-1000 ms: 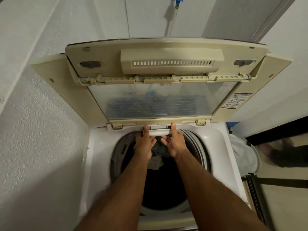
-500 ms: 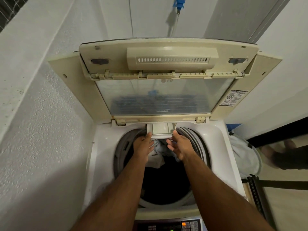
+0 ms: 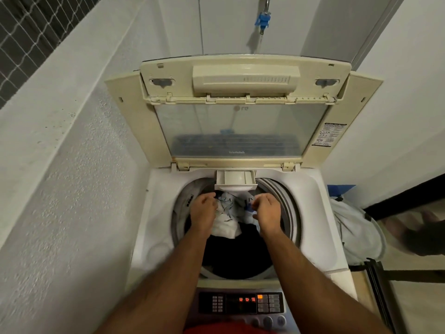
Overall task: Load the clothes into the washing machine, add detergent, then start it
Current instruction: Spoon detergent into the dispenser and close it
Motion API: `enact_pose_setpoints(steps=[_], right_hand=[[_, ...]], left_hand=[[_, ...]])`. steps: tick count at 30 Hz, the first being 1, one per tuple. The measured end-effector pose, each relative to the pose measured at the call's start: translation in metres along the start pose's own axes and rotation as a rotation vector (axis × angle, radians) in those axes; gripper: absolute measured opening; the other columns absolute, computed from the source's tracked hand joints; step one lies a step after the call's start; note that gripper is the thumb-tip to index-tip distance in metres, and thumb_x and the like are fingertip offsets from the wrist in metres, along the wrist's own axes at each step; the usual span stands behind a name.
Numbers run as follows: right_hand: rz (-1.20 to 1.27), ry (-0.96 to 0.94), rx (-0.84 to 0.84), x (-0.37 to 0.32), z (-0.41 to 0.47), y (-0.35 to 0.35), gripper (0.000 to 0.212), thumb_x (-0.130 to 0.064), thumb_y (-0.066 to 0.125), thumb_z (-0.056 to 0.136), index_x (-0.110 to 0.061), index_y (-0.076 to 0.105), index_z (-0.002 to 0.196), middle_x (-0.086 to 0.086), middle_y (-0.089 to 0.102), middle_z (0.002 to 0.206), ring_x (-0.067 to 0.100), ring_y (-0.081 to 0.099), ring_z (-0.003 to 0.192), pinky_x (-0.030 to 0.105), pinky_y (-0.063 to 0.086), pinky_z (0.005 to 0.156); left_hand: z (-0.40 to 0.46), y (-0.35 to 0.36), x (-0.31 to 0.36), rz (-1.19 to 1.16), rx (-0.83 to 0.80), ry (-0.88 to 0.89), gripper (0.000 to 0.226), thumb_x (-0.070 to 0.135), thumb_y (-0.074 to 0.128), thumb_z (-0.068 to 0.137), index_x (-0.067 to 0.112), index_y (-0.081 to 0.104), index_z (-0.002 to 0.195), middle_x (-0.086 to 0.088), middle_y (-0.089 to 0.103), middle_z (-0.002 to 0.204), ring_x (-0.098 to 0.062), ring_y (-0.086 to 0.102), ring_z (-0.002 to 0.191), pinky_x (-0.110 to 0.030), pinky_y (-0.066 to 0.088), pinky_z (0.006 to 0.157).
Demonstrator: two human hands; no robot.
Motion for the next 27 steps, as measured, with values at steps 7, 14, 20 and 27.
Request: enact_pose_setpoints(steps=[7, 14, 20, 27], right_hand=[[-0.208, -0.46, -0.381, -0.04, -0.08, 0.019, 0.041, -0.047, 0.042, 0.098, -0.013, 0.065, 0.098, 0.001, 0.069, 0.092, 0.019, 0.065, 0.089, 0.049, 0.052, 0.086], [-0.408, -0.787, -0.618, -0.05, -0.111, 0.04, 0.061, -0.053, 0.021, 0.098, -0.018, 0.053, 0.137, 0.013, 0.058, 0.129, 0.027, 0.051, 0.124, 0.045, 0.032, 0.112], [-0.349, -0.76, -0.667, -0.061, -0.134, 0.059, 0.037, -0.052, 0.036, 0.101, -0.027, 0.06, 0.112, -0.005, 0.062, 0.111, 0.016, 0.059, 0.104, 0.049, 0.049, 0.092], [-0.303, -0.834, -0.72, -0.121, -0.197, 0.115, 0.016, -0.033, 0.065, 0.092, -0.019, 0.071, 0.097, -0.005, 0.071, 0.097, 0.01, 0.064, 0.089, 0.032, 0.051, 0.081]], left_hand=[[-0.077, 0.012, 0.018, -0.155, -0.143, -0.112, 0.06, 0.053, 0.032, 0.099, 0.007, 0.055, 0.128, -0.014, 0.064, 0.117, -0.028, 0.062, 0.108, -0.041, 0.051, 0.089], [-0.137, 0.007, 0.055, -0.34, -0.283, -0.01, 0.072, 0.074, 0.024, 0.088, 0.022, 0.052, 0.129, 0.0, 0.057, 0.132, -0.017, 0.05, 0.127, -0.032, 0.042, 0.103], [-0.159, -0.059, 0.079, -0.349, -0.284, 0.076, 0.081, 0.076, 0.028, 0.084, 0.019, 0.044, 0.139, -0.005, 0.056, 0.136, -0.027, 0.051, 0.127, -0.048, 0.038, 0.109], [-0.234, -0.161, 0.125, 0.016, 0.077, 0.571, 0.028, 0.042, 0.05, 0.095, 0.028, 0.061, 0.117, 0.008, 0.064, 0.121, 0.0, 0.06, 0.109, -0.022, 0.048, 0.095]])
Point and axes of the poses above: each hand's wrist, its own z-axis towards the middle knuckle, its own y-axis out of the palm, x = y × z, the point moved 3 cm from there along z, towards the middle knuckle
